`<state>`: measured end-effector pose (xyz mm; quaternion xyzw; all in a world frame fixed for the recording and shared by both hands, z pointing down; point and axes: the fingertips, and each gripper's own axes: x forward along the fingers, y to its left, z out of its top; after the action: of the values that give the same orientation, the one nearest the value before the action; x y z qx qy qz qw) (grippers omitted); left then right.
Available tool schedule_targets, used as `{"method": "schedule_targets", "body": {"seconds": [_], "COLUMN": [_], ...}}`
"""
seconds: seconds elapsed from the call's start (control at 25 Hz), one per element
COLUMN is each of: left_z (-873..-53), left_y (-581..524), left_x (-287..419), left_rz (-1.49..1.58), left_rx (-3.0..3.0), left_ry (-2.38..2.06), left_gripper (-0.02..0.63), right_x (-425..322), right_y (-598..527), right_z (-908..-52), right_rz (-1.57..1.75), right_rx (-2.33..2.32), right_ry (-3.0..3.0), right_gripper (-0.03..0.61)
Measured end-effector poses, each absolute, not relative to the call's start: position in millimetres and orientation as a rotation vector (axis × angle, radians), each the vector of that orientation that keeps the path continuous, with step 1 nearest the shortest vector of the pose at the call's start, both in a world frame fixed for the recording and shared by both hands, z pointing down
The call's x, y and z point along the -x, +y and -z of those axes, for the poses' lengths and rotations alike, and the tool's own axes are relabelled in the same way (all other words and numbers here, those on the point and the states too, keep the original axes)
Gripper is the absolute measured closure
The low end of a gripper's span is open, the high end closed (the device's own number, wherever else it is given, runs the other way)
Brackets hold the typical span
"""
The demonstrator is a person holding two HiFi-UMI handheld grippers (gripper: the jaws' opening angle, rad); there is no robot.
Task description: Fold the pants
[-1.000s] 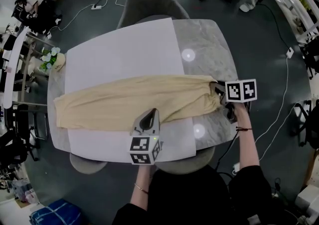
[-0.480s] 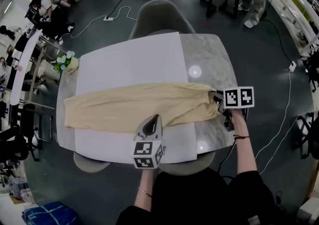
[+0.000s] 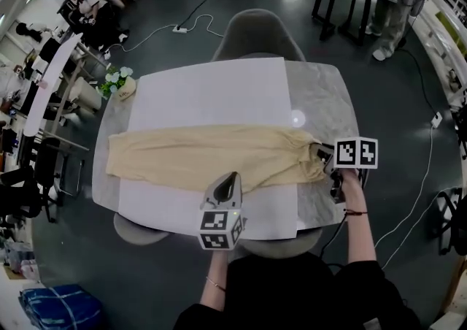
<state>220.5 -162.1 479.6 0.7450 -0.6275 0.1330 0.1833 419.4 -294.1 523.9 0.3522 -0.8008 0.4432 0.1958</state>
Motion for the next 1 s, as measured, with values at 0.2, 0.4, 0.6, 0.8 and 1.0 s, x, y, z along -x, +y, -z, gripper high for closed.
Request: {"method": "schedule_targets", "body": {"seconds": [0.2, 0.4, 0.6, 0.8, 1.0], "left_z": [-478, -474, -470, -466, -464], "left_y": [-153, -144, -136, -130, -122], "left_x": [-195, -164, -130, -96, -64], "left_rz": [-0.343, -0.306, -0.297, -0.285, -0.269], "left_rx": [-2.09, -2.097, -2.109, -2.14, -2.169], "left_ry": [-1.782, -1.791, -1.784, -1.757, -1.728], "left_gripper": [0.606, 0.606, 0.606, 0.606, 0.606], "right_x": [-396, -374, -346, -321, -294], "right_y": [-289, -279, -269, -261, -251], "right_z": [-515, -503, -486, -468, -457], "right_rz": [-1.244, -1.271, -1.271, -1.304, -1.318], "right_rx": [-0.995, -1.028, -1.076, -1.149, -1.214], "right_ry": [-2.251, -2.27, -2.292, -2.329, -2.352], "right_gripper": [0.537, 0.537, 0.538, 0.538, 0.537]}}
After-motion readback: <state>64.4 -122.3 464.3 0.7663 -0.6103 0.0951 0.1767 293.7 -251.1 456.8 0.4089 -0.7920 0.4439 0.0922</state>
